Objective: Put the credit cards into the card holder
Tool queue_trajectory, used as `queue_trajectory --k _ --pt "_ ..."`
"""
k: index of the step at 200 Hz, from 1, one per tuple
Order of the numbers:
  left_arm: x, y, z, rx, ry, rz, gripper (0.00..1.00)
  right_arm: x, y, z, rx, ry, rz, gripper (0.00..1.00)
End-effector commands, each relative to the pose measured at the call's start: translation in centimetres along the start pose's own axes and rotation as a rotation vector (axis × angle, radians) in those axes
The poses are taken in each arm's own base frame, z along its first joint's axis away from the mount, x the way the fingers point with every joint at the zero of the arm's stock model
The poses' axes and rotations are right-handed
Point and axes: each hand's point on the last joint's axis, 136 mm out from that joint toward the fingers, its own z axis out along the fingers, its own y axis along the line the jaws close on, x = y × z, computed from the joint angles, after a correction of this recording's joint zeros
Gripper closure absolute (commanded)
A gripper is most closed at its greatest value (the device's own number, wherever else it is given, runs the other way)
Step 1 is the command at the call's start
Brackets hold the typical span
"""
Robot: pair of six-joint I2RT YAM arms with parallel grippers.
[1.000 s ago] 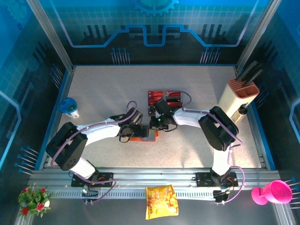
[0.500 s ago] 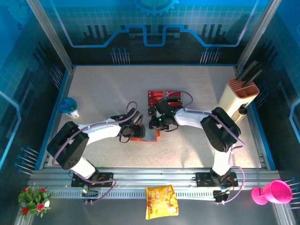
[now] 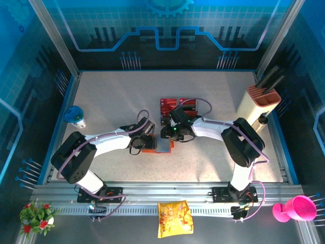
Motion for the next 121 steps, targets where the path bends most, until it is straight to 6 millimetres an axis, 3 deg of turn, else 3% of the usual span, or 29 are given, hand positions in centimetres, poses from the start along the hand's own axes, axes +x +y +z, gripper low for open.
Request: queue_trajectory --k 1,60,121 --pt "1.6 0.3 0.7 0.003 0.052 0.018 0.42 -0.2 0.7 -0.1 -0.040 0.006 0.004 0.68" --pt "1.5 0.3 0.3 0.008 0.038 0.019 0.42 -0.3 2.3 0.5 -0.107 0.031 -0.002 0.71" --pt "1.2 0.1 0.0 0.016 0.028 0.017 0.41 -0.1 3.0 0.8 -0.144 0.051 0.014 0.67"
